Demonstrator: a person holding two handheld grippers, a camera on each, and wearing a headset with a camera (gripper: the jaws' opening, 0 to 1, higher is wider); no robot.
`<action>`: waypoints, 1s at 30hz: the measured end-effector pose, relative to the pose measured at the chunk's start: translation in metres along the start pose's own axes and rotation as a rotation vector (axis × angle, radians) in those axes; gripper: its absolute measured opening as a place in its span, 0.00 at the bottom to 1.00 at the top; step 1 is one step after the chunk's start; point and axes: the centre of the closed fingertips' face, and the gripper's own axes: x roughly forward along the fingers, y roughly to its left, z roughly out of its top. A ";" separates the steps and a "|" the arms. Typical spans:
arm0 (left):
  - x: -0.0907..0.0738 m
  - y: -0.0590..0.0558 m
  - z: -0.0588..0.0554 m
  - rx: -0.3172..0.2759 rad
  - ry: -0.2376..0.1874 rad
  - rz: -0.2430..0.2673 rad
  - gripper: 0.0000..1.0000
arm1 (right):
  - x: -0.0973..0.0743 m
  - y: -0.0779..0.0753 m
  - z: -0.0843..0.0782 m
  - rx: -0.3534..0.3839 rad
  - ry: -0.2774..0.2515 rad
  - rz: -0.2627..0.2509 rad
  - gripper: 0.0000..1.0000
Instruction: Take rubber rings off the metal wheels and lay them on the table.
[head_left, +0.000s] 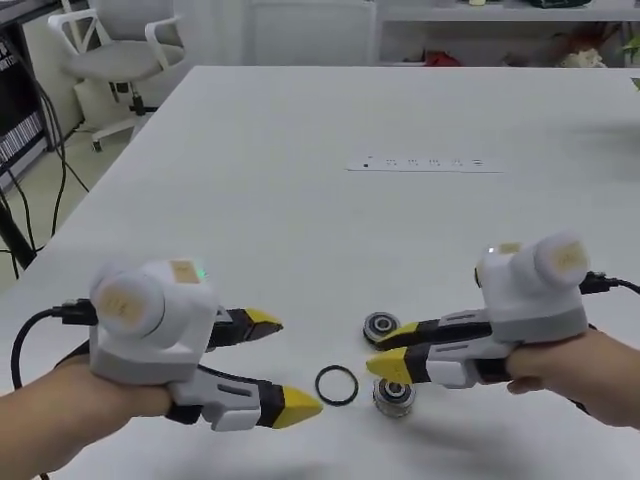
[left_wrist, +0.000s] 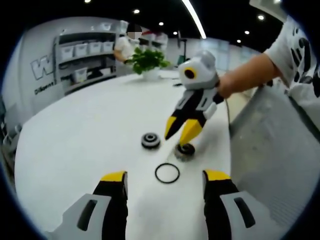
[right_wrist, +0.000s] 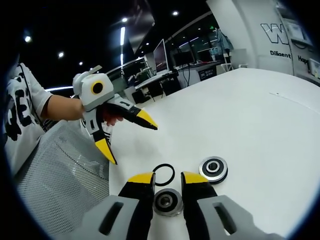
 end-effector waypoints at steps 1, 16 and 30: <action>0.001 0.001 0.001 0.003 0.000 -0.001 0.62 | -0.001 -0.001 0.000 0.000 -0.002 -0.003 0.18; 0.015 0.011 0.013 -0.001 -0.007 -0.005 0.61 | -0.017 -0.019 0.000 0.004 -0.021 -0.057 0.18; 0.027 0.023 0.014 -0.009 -0.001 0.004 0.60 | -0.024 -0.037 -0.002 0.005 -0.031 -0.104 0.19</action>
